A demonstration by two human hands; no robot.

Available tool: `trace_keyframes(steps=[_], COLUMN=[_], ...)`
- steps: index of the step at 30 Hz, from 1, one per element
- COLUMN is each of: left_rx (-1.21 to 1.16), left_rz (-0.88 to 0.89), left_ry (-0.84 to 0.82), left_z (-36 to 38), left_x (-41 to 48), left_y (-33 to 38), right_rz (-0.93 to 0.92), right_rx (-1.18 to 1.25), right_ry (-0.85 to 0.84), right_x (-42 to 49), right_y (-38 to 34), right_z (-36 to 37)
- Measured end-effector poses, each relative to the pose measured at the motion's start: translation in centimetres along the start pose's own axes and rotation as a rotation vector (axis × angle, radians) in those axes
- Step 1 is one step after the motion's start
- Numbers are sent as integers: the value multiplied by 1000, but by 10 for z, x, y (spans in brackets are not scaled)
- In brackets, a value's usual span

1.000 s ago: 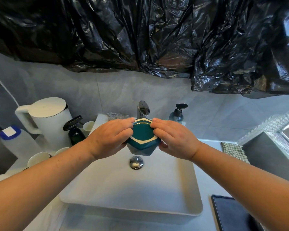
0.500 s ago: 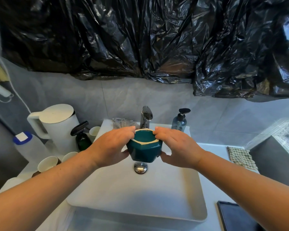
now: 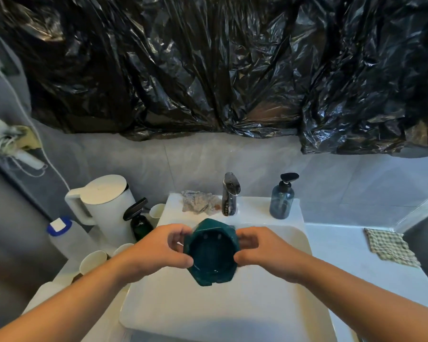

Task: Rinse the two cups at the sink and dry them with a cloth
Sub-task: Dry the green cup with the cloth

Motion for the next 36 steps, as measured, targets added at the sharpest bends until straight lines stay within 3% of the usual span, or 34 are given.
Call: trace_keyframes(steps=[6,11,14,18,20,22,28,31,36], left_rx=[-451,-651,-654,-693,-714,-723,-694,-689,-713], left_rz=[-167,-278,-311,-305,-301,-292,-282,-279,-234], left_ry=[-17,96,160,212,236,254,250,263,302], left_z=[-9,-34,-56,-78,-85,-91,-104,-109,-107], left_x=[0,3,9,24,34,42,49,49,44], left_y=[-53,-116,-146,-171,-178,-181,-191,-193,-187], right_rz=[253,436,504,303,249,232,437,352,296], right_rx=[307,243,25,-668,-898,-1055,-1257,-959,-52], right_ry=[-32,-54,98,360,437,483,495,540,597], right_x=[37,80,118,193,232,266,299,284,215], right_y=[26,43,48,38,43,55,75,62,52], right_z=[35,67,65,50,39,27,3,13,47])
Point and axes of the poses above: each hand's wrist, its own x-axis towards the middle knuckle, its own z-axis out of the palm, y = z × x, the point moved 5 cm from there along x, towards the middle knuckle, and after that the axes turned 2 degrees about -y, right-handed, at the moved point
